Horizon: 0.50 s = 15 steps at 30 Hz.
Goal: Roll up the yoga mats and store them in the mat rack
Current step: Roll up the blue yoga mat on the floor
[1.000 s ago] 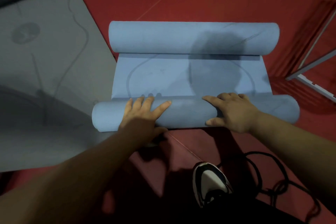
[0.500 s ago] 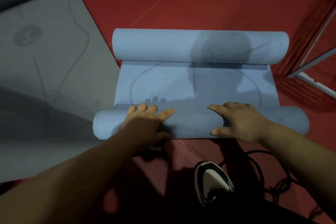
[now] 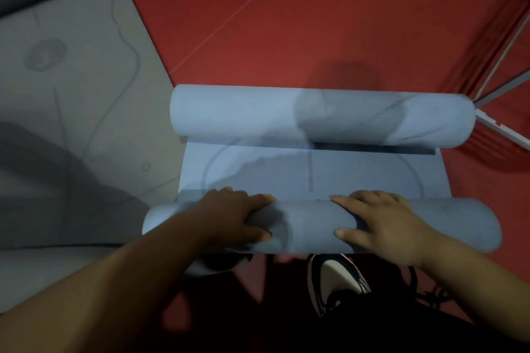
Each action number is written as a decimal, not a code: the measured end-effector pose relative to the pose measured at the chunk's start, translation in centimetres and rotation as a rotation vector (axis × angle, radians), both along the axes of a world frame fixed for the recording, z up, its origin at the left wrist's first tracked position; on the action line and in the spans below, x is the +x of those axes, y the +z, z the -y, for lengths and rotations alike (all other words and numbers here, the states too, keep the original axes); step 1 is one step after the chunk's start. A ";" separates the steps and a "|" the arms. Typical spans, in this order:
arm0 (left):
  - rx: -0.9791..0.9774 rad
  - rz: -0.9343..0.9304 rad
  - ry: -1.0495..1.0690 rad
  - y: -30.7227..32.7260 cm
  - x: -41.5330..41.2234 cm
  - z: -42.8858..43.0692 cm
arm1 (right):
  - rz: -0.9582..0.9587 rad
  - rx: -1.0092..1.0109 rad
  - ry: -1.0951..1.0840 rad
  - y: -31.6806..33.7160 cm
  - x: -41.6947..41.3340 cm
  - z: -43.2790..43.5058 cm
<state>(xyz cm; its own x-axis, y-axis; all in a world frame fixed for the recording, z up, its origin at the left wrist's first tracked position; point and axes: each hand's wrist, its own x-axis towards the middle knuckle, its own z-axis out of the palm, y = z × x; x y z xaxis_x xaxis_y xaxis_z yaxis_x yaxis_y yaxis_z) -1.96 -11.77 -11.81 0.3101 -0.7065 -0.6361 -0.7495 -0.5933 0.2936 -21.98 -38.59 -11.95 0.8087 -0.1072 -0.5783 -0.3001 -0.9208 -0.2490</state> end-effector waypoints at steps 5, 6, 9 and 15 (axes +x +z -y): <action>0.017 0.004 0.010 -0.5 -0.3 -0.3 | 0.020 -0.101 0.044 -0.3 -0.5 -0.6; 0.019 0.026 0.005 -0.6 -0.5 -0.5 | 0.017 -0.097 0.043 -0.4 -0.3 -0.5; -0.023 0.148 0.003 -0.7 -1.3 -1.3 | 0.007 -0.093 0.037 -0.6 0.3 -0.3; -0.268 0.412 0.024 -2.5 -4.6 -2.9 | -0.016 -0.075 0.040 -0.6 0.4 -0.2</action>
<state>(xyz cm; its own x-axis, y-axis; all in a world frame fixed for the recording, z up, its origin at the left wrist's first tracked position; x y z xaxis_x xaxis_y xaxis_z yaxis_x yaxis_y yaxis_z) -6.59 -8.90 -14.29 0.5155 -0.8184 -0.2538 -0.8226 -0.5556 0.1207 -21.56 -38.36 -12.56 0.8039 -0.1186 -0.5829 -0.2661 -0.9481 -0.1742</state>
